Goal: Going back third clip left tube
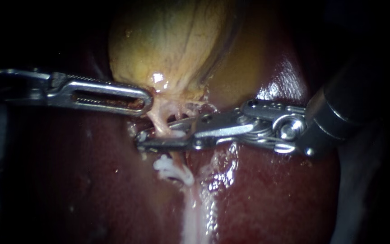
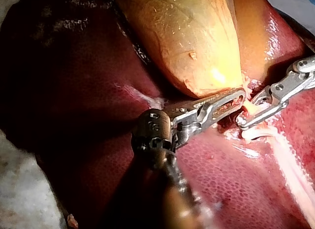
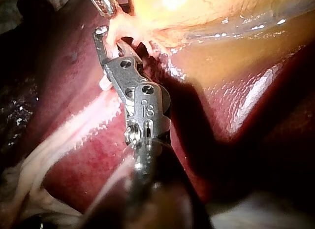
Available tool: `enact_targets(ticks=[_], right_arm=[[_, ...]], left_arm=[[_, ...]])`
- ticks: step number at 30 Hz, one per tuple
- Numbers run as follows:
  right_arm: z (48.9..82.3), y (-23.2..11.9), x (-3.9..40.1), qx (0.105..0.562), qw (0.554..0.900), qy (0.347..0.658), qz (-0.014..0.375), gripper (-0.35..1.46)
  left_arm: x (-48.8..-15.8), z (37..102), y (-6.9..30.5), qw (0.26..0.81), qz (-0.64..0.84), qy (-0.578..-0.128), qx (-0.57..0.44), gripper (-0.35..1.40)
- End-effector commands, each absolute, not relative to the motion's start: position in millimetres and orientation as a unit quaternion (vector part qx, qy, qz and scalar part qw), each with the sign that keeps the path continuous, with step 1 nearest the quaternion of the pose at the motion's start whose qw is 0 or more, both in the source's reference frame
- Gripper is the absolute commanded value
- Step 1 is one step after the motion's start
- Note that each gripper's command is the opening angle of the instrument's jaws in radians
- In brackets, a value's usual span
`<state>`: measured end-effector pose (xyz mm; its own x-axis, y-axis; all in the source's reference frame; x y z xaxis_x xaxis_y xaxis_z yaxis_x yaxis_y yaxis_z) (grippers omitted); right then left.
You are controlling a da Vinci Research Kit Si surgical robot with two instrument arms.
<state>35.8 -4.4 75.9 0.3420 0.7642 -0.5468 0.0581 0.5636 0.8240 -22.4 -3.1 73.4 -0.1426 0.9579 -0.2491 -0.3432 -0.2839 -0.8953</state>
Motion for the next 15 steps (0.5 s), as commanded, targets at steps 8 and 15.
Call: enact_targets(ticks=[8, 15], right_arm=[[76.0, -4.4, 36.2, 0.394, 0.718, 0.516, 0.252, 0.05], [76.1, -4.3, 37.0, 0.379, 0.722, 0.519, 0.255, 0.42]], left_arm=[[-22.4, 73.4, -3.1, 0.486, 0.670, -0.350, -0.439, -0.35], [-22.4, 73.3, -3.2, 0.486, 0.670, -0.349, -0.439, -0.35]])
